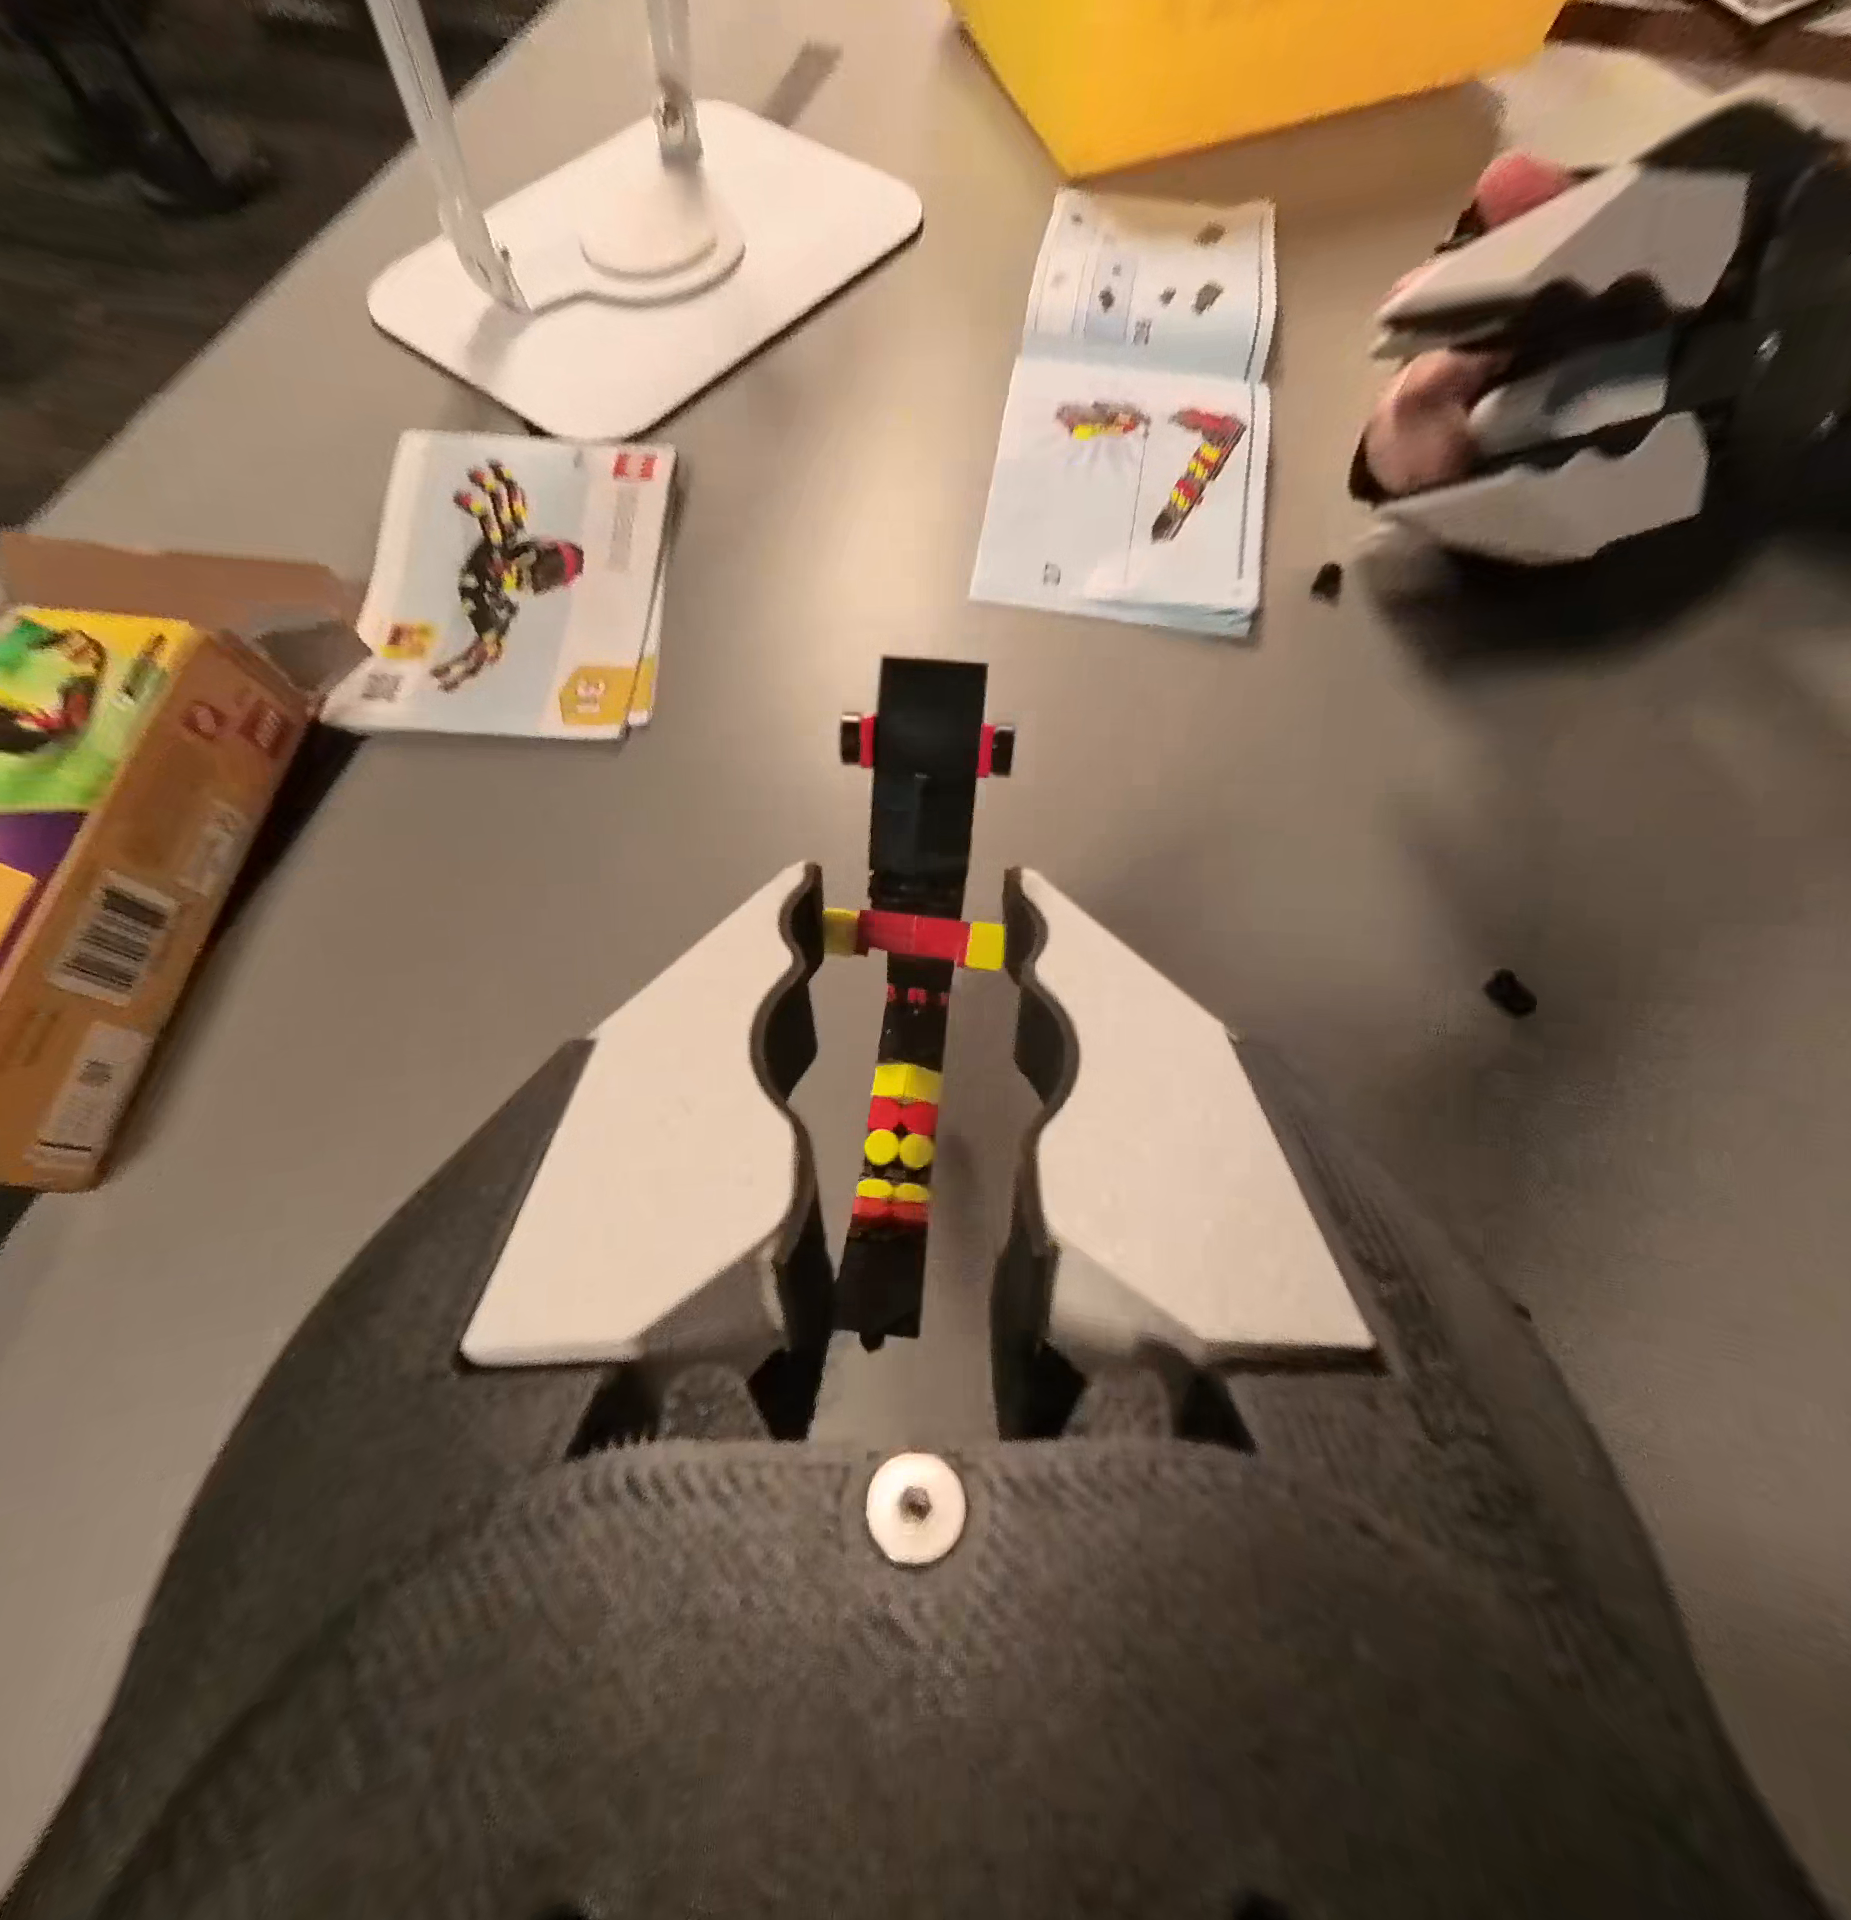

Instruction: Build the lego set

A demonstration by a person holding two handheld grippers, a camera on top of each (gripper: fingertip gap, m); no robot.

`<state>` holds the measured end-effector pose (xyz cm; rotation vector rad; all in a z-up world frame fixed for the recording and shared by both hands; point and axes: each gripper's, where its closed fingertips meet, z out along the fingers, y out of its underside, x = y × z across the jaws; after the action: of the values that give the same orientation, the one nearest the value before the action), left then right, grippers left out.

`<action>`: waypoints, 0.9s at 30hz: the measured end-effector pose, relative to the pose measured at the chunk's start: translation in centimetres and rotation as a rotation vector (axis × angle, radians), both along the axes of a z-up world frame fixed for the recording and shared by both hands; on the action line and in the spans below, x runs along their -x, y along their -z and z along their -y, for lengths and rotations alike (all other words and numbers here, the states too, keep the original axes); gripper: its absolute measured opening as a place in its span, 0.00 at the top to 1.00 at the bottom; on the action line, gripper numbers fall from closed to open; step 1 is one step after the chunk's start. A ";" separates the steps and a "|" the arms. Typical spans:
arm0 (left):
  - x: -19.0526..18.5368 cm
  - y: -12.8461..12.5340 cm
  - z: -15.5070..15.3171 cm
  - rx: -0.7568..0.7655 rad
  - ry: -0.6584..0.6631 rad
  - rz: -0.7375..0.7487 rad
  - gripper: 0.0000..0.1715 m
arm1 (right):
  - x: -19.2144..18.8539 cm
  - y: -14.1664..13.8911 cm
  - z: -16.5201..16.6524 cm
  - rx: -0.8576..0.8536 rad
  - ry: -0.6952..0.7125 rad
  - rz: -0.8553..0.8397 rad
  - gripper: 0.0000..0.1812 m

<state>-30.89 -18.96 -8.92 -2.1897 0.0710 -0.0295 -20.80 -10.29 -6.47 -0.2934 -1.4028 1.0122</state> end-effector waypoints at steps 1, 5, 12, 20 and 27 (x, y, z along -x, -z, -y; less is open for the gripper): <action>0.3 0.6 0.0 0.016 0.000 0.017 0.81 | 0.1 0.1 -0.1 0.016 -0.005 0.012 0.84; 0.7 2.1 -0.6 0.023 0.014 0.045 0.81 | 0.2 0.2 -0.1 0.035 -0.022 0.031 0.85; 0.7 3.0 -0.5 0.027 0.025 0.040 0.80 | 0.1 0.4 0.3 0.015 -0.034 0.033 0.86; 1.1 3.6 -0.5 0.058 -0.018 0.018 0.76 | 0.2 0.8 0.6 -0.002 -0.038 0.049 0.86; 1.1 3.3 0.1 0.067 -0.065 0.016 0.59 | 0.3 1.0 0.5 0.015 -0.050 0.063 0.84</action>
<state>-31.94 -19.10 -12.22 -2.2570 -0.0103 -0.0131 -21.14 -10.78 -7.43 -0.3054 -1.4664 1.0630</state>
